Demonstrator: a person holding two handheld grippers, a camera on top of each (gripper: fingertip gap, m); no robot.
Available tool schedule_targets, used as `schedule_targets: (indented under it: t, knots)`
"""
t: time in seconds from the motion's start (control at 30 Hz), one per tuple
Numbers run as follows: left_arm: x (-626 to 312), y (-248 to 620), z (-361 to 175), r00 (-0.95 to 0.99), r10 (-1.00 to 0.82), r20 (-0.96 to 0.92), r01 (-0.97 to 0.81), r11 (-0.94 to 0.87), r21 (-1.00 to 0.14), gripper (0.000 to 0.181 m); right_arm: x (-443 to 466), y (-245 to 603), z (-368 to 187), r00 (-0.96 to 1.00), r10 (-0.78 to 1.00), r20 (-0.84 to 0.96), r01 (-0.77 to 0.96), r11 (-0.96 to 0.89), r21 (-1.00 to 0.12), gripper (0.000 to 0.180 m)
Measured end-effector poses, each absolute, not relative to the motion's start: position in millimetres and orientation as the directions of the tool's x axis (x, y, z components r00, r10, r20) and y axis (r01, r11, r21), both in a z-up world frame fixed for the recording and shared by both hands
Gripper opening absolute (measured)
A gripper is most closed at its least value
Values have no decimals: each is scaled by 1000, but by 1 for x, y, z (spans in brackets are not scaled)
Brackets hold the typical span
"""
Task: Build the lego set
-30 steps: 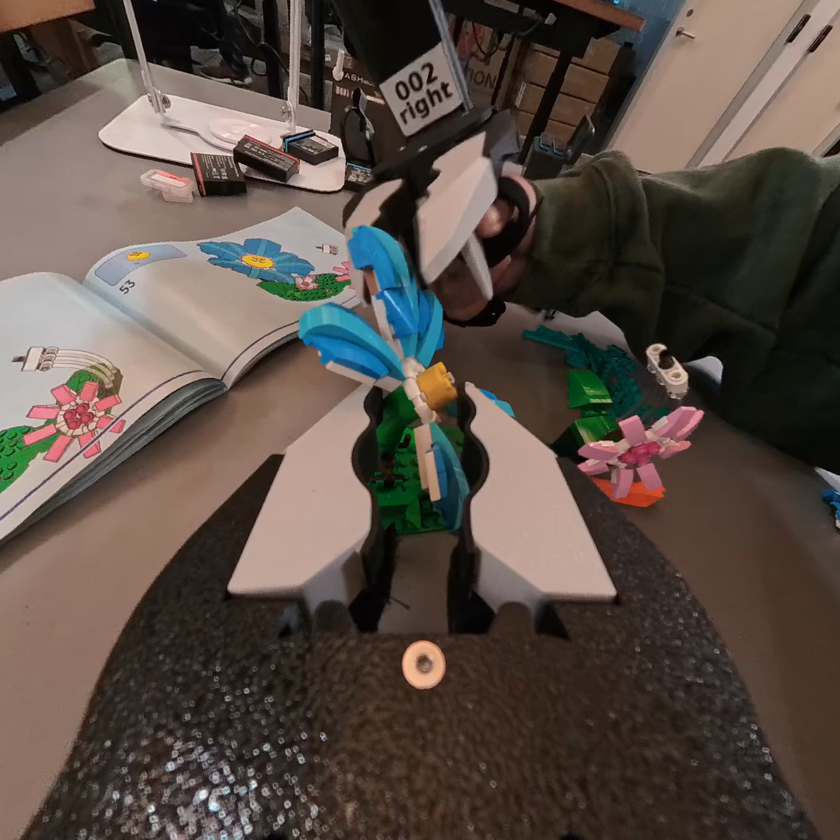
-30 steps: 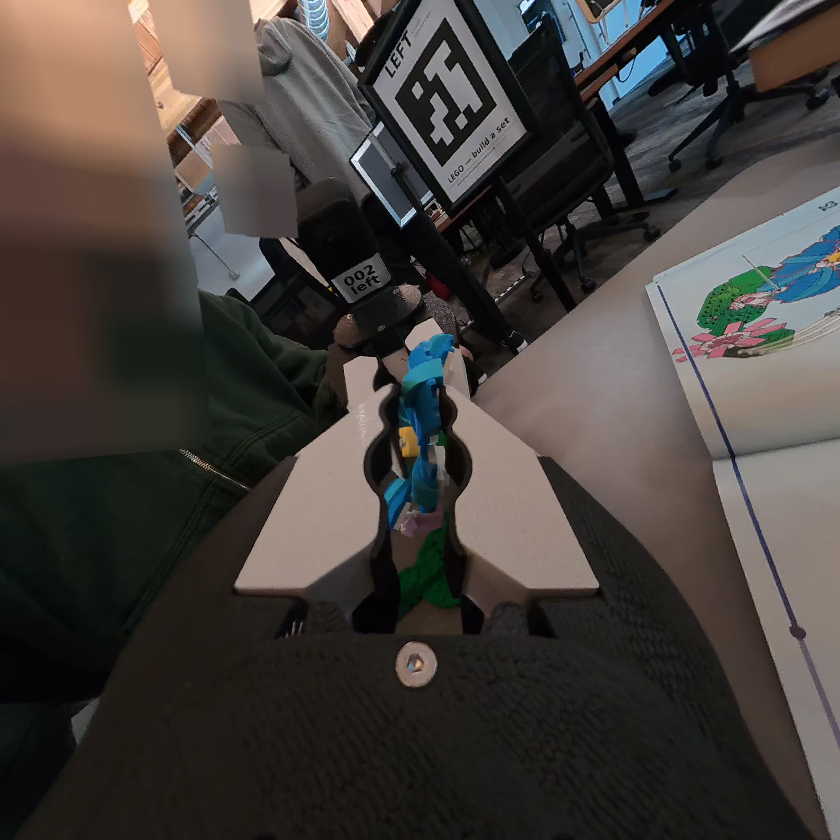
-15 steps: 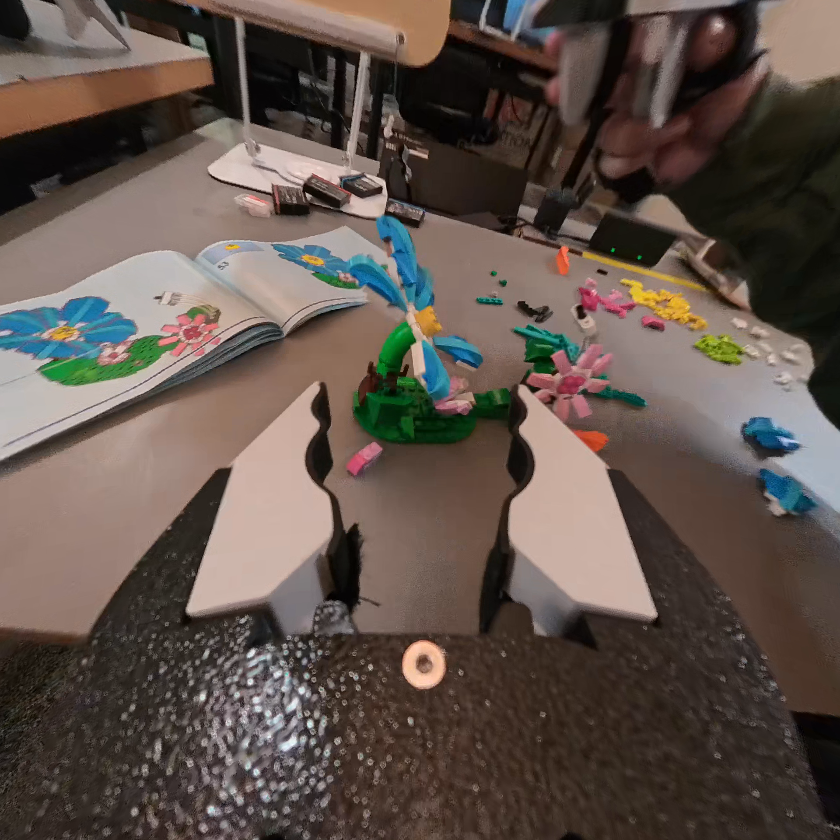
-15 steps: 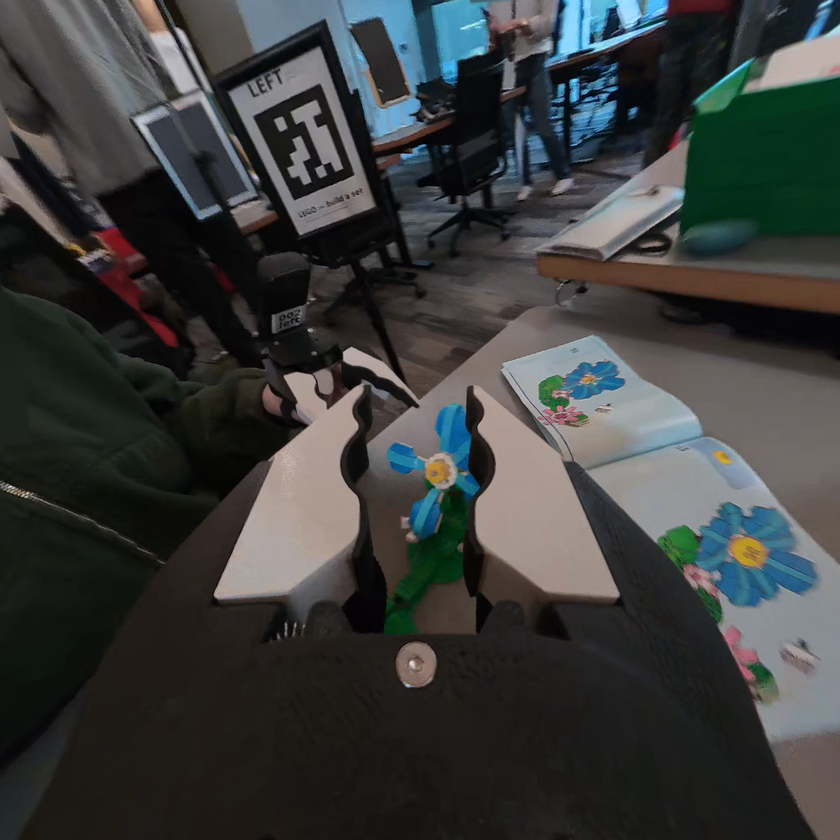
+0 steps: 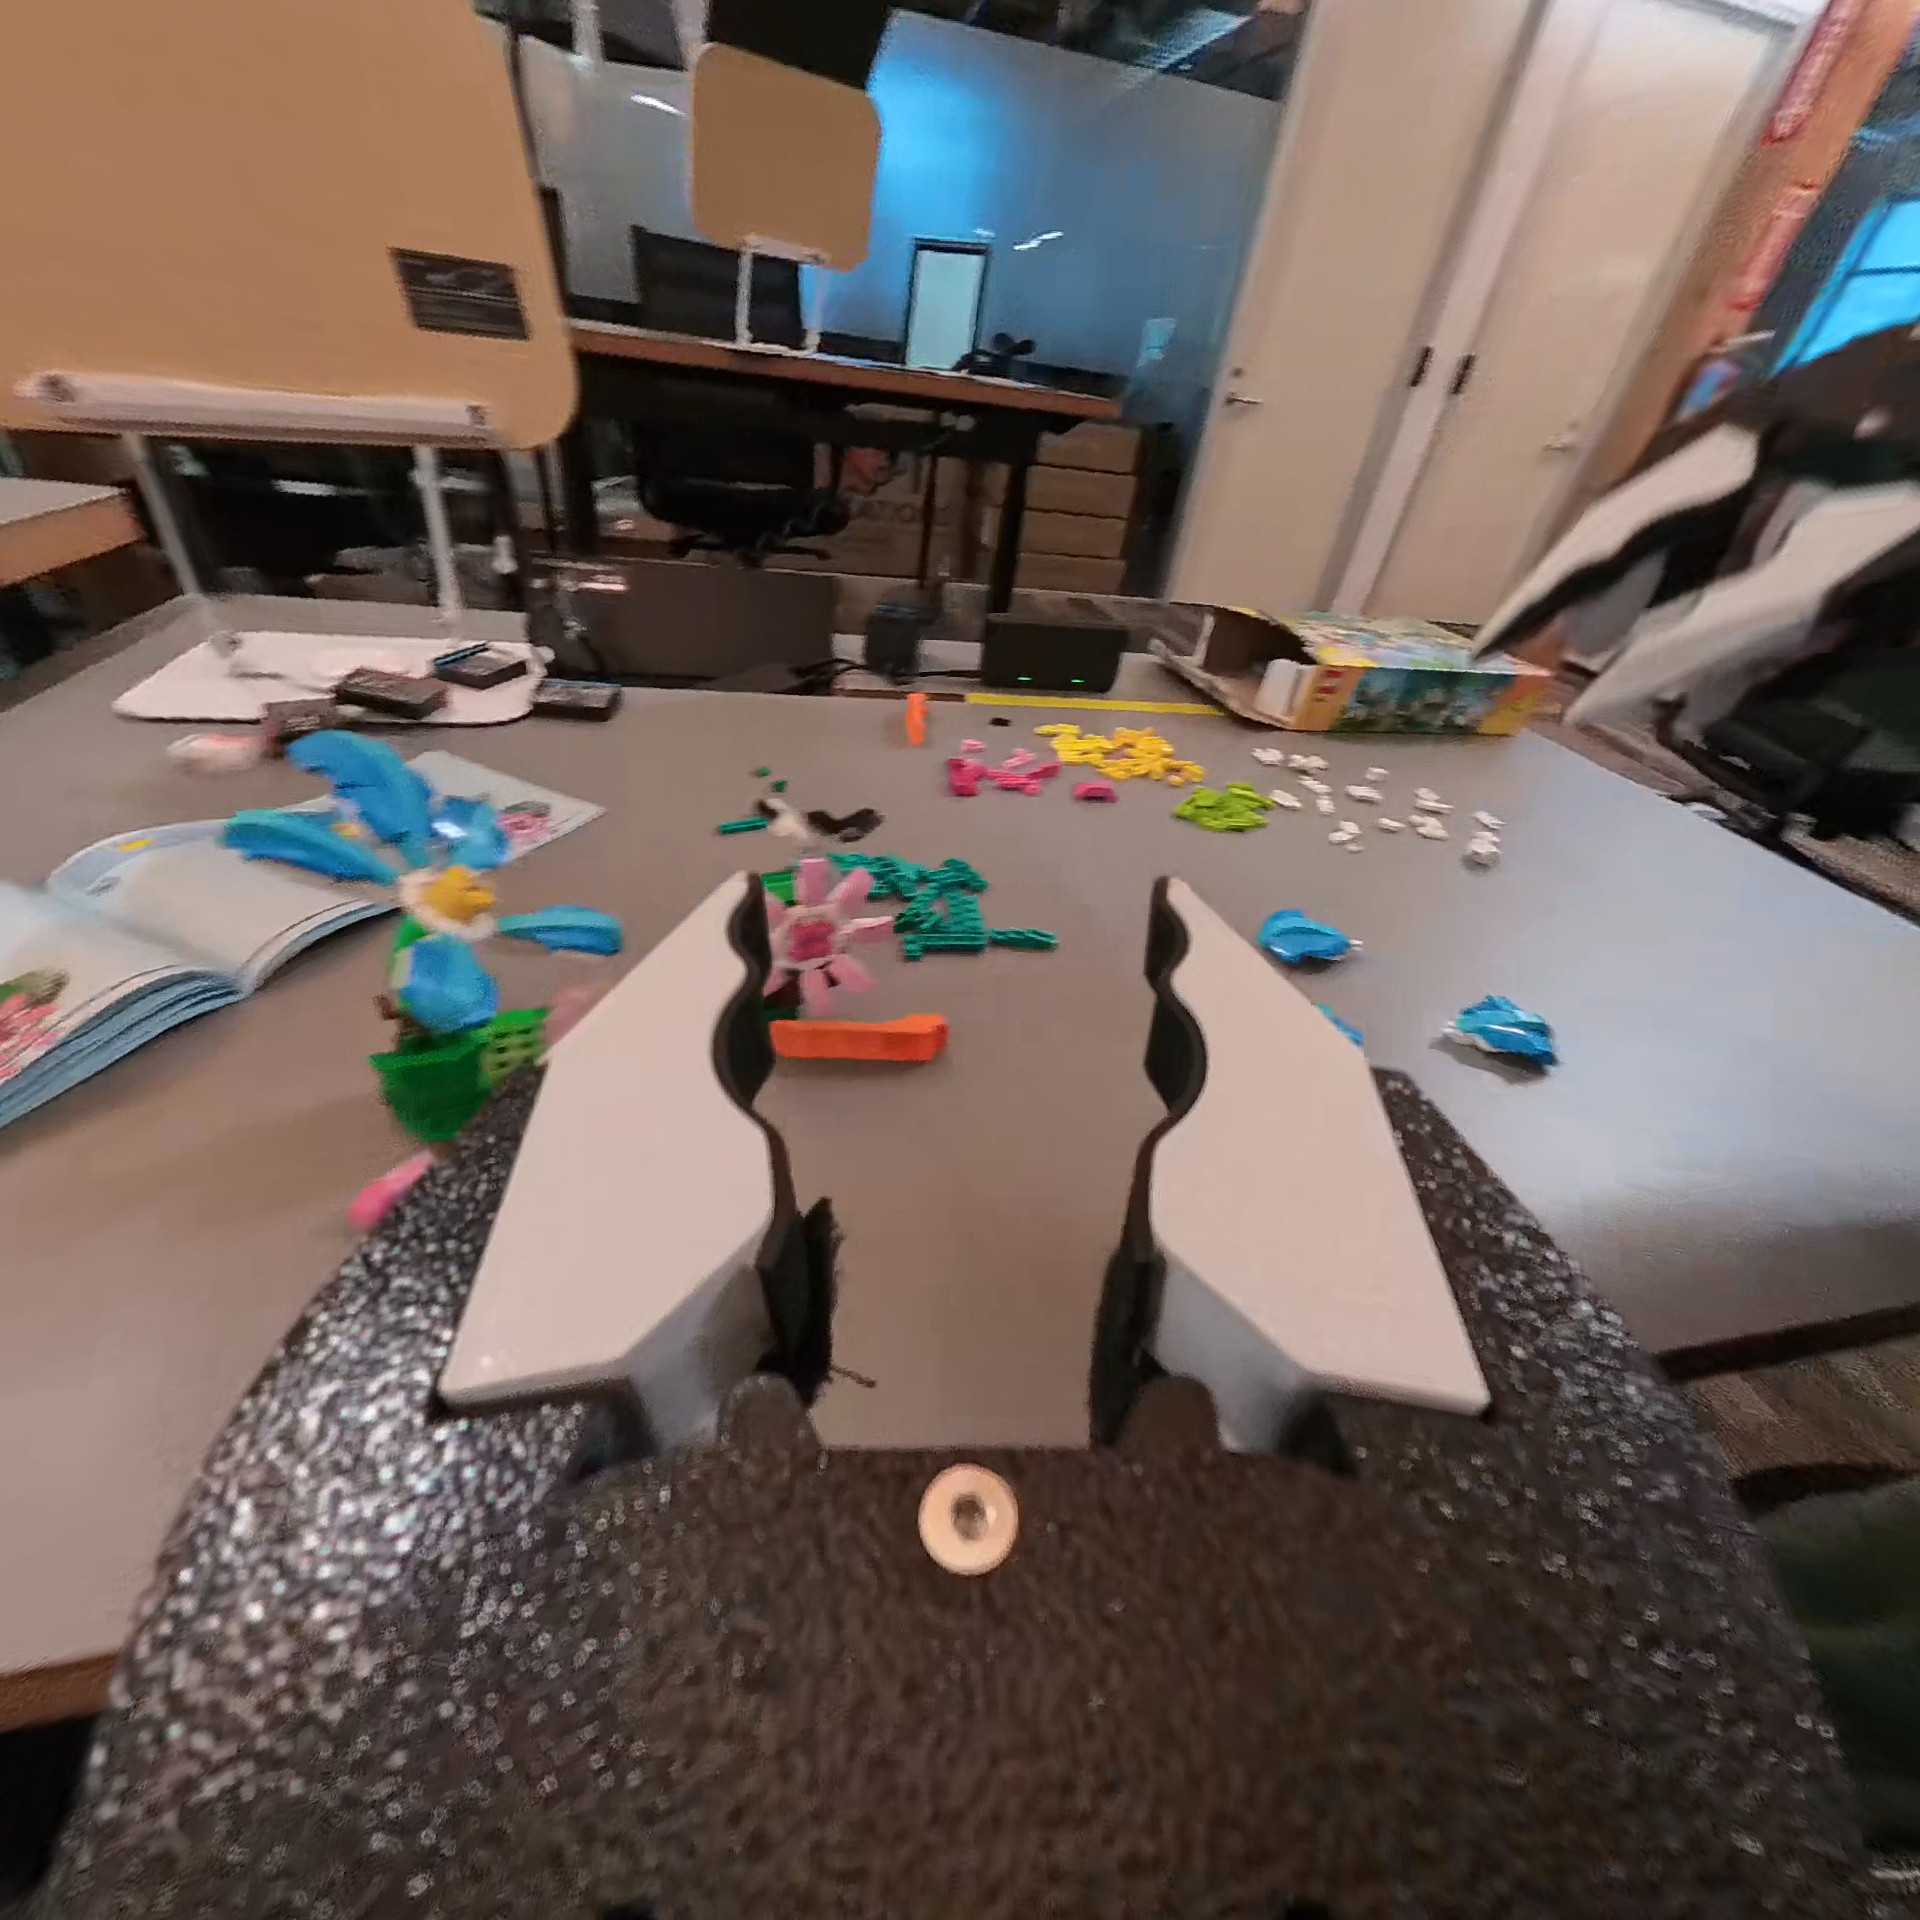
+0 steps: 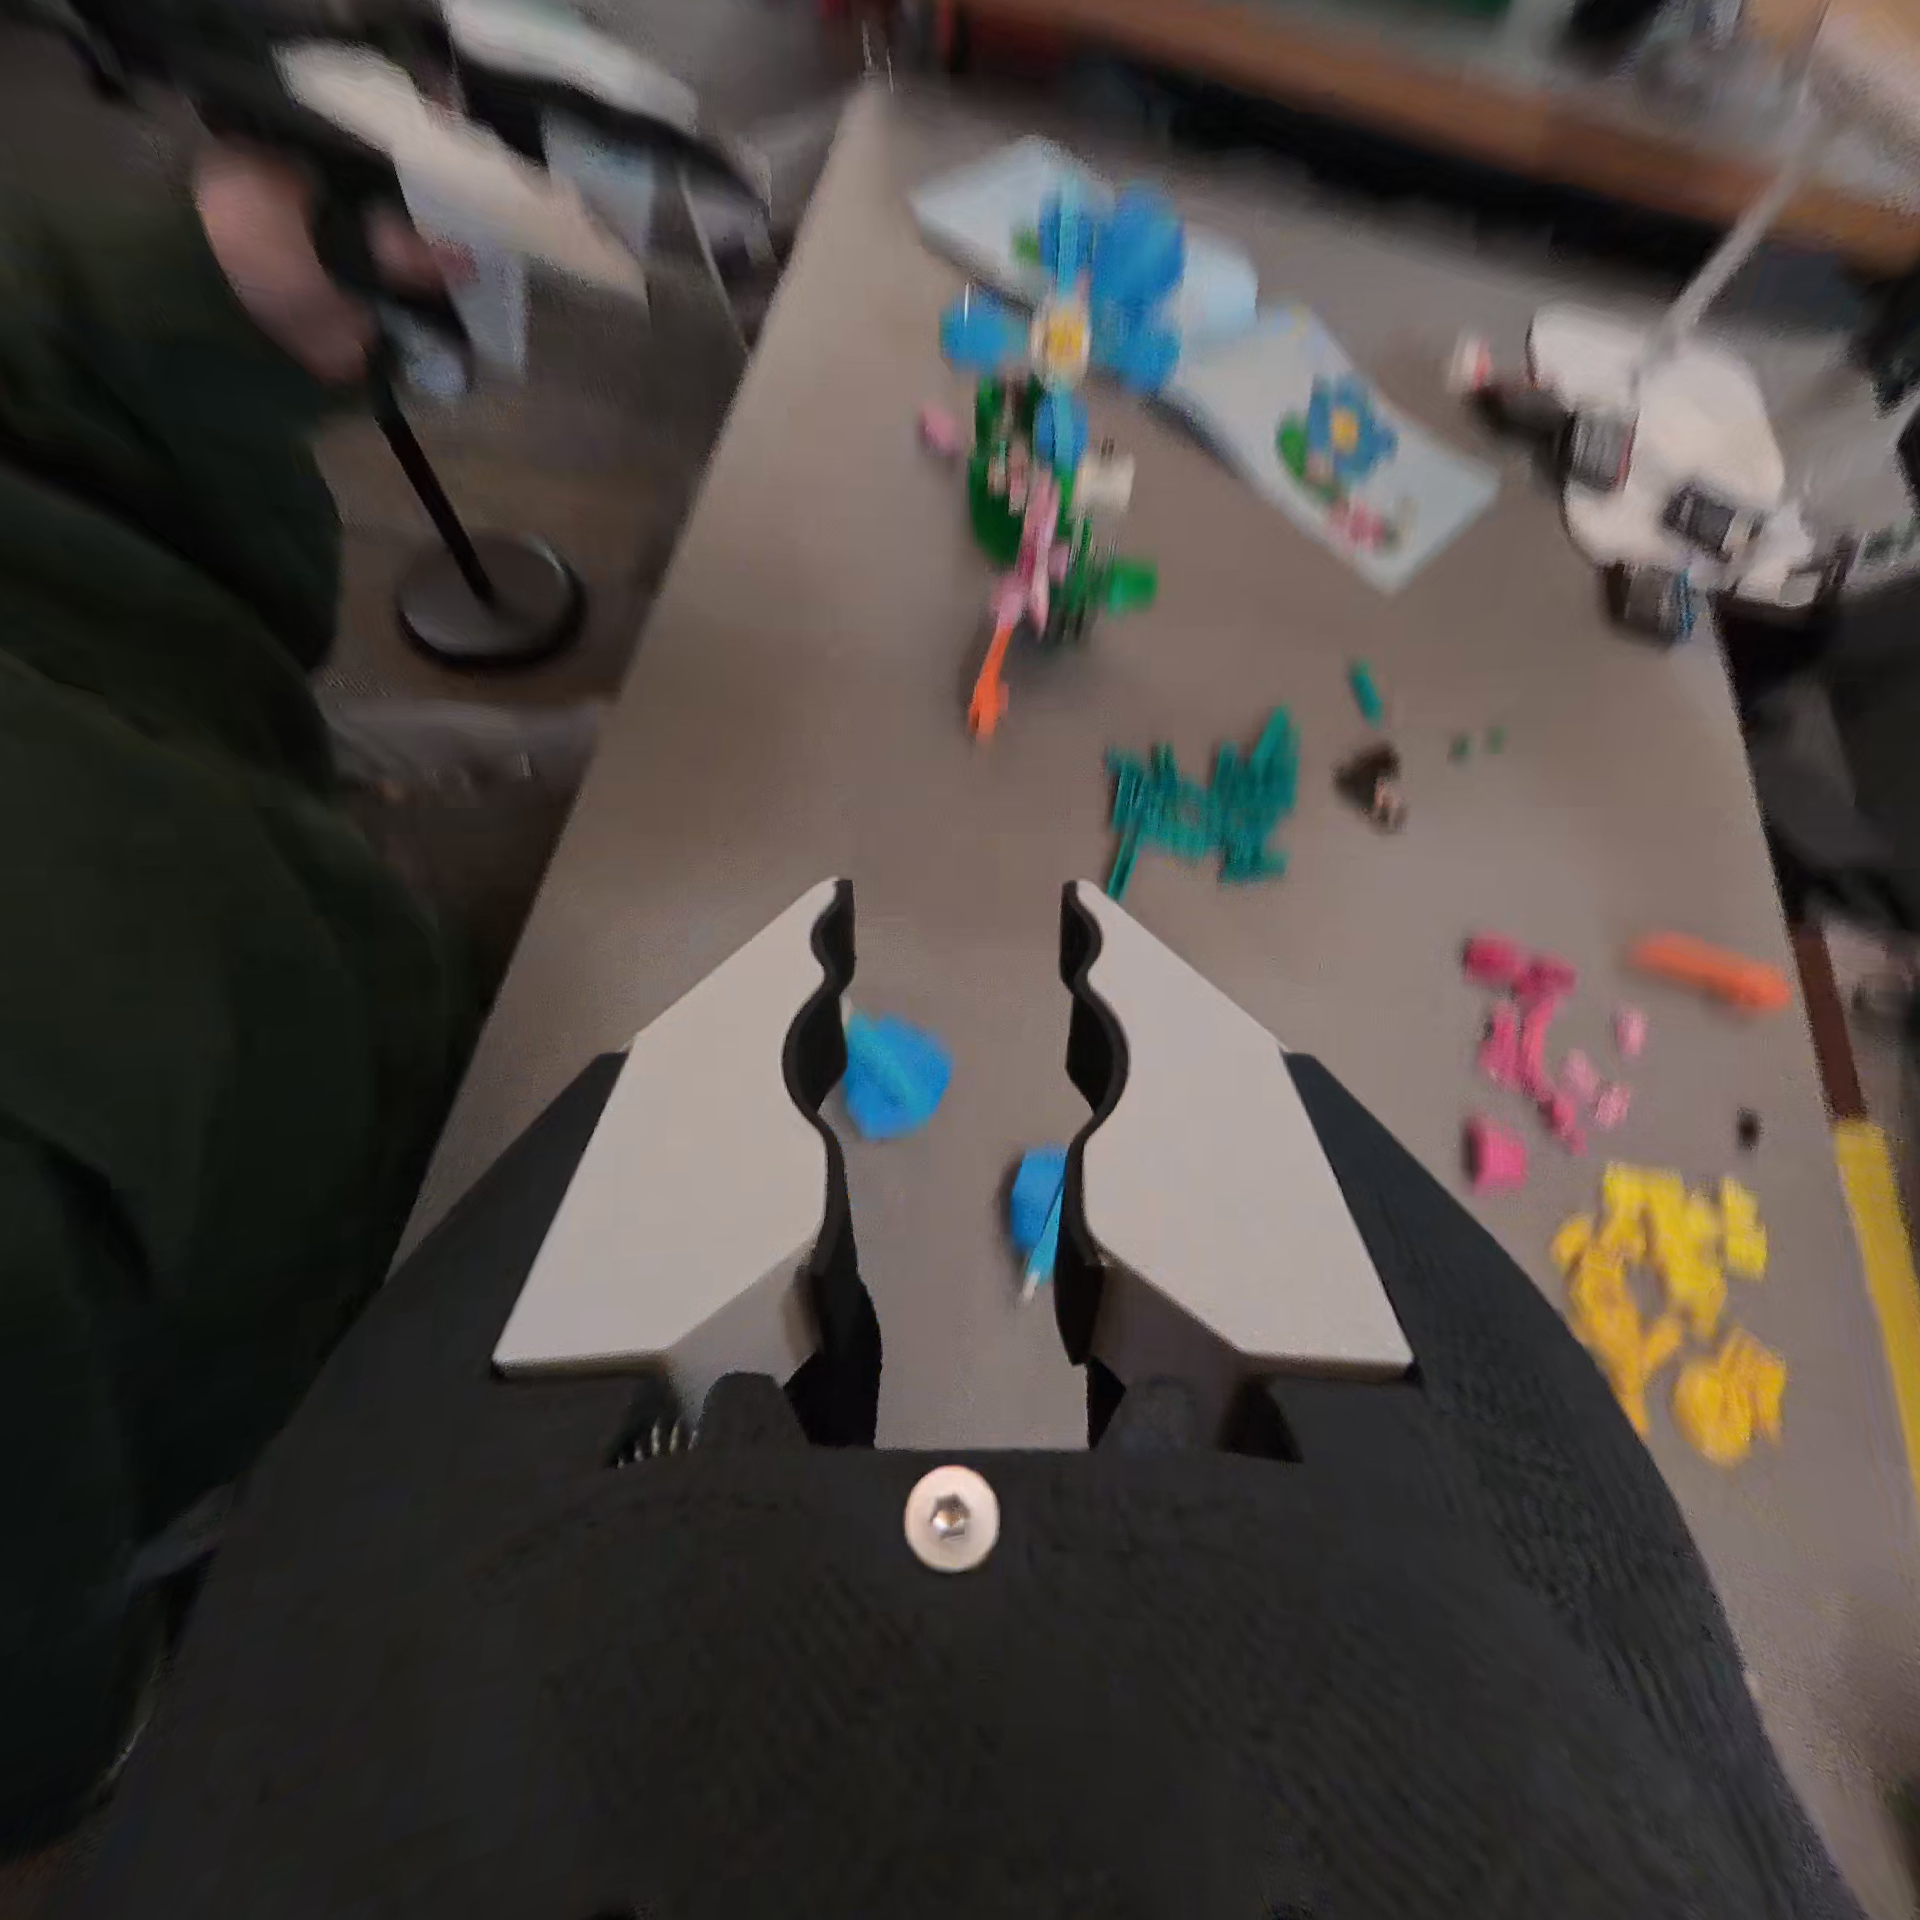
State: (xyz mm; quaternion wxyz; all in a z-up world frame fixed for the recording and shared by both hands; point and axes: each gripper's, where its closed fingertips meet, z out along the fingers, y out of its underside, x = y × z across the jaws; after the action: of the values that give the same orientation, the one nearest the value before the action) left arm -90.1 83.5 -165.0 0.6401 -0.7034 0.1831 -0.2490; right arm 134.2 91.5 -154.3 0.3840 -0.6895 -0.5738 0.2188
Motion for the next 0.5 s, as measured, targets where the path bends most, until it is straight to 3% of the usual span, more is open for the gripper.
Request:
schedule_targets:
  t: [0.03,0.2,0.33,0.5]
  knots:
    - [-80,80,-166,793,-599,113,54,-115,-992,71,150,79,-176,269,955,128,662,-86,-745,36]
    - [-33,67,-183,714,-690,116,9,-157,-988,71,209,47,-286,416,907,65,747,-300,-594,53]
    - [-9,56,-194,665,-738,111,-35,-179,-983,70,211,42,-318,484,874,-50,648,-396,-650,60]
    - [12,51,-200,612,-781,125,-51,-196,-979,68,209,47,-318,483,875,-41,647,-388,-656,42]
